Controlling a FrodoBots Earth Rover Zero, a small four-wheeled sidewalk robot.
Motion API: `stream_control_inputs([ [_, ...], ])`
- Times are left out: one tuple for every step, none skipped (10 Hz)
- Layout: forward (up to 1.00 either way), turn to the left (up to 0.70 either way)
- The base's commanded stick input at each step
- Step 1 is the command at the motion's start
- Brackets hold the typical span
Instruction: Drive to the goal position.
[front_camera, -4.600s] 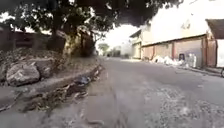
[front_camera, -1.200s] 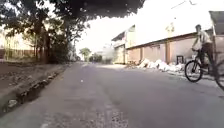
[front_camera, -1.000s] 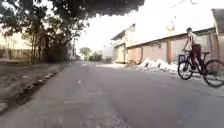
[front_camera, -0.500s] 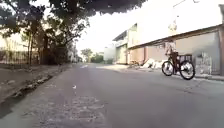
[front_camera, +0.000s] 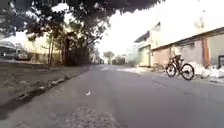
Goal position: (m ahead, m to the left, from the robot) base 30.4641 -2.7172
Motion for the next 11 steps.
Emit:
stream_control_inputs([
  [1.0, 0.0],
  [1.0, 0.0],
  [1.0, 0.0],
  [1.0, 0.0],
  [1.0, 0.0],
  [1.0, 0.0],
  [1.0, 0.0],
  [1.0, 0.0],
  [1.0, 0.0],
  [1.0, 0.0],
  [1.0, -0.37],
])
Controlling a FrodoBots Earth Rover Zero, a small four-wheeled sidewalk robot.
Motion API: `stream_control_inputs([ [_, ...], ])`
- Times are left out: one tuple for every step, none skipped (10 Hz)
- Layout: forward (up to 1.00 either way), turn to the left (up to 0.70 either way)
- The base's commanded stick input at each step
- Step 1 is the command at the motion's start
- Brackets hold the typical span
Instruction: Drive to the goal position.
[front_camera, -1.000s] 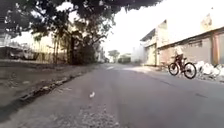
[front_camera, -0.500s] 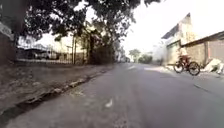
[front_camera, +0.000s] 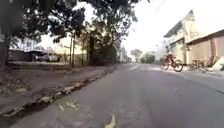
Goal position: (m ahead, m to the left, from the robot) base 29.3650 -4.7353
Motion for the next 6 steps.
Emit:
stream_control_inputs([
  [1.0, -0.4],
  [1.0, -0.4],
  [1.0, -0.4],
  [1.0, -0.4],
  [1.0, -0.09],
  [1.0, 0.0],
])
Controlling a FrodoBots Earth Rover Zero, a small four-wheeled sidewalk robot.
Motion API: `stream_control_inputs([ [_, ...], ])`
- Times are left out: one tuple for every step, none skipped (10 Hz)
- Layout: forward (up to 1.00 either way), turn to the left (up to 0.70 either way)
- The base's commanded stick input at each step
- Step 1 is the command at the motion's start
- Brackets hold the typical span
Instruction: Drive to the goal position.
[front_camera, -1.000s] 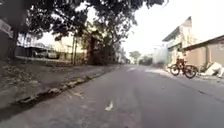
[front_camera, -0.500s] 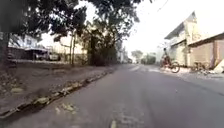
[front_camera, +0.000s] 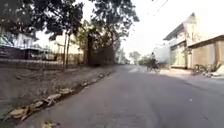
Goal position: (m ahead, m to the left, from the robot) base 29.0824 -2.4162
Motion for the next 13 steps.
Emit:
stream_control_inputs([
  [1.0, 0.0],
  [1.0, 0.0],
  [1.0, 0.0],
  [1.0, 0.0],
  [1.0, 0.0],
  [1.0, 0.0],
  [1.0, 0.0],
  [1.0, 0.0],
  [1.0, -0.13],
  [1.0, -0.4],
  [1.0, -0.4],
  [1.0, -0.4],
  [1.0, -0.4],
])
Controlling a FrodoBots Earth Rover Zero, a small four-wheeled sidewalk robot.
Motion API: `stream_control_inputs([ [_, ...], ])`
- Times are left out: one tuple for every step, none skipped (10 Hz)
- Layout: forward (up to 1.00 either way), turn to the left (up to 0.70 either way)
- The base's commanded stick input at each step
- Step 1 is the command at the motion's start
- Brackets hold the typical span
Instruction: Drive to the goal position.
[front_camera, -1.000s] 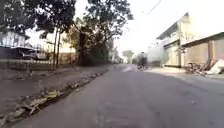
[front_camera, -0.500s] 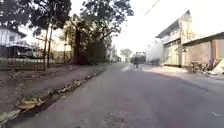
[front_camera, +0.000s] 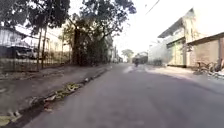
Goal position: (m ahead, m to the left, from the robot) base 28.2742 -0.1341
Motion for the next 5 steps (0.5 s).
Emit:
stream_control_inputs([
  [1.0, -0.14],
  [1.0, -0.01],
  [1.0, 0.0],
  [1.0, 0.0],
  [1.0, 0.0],
])
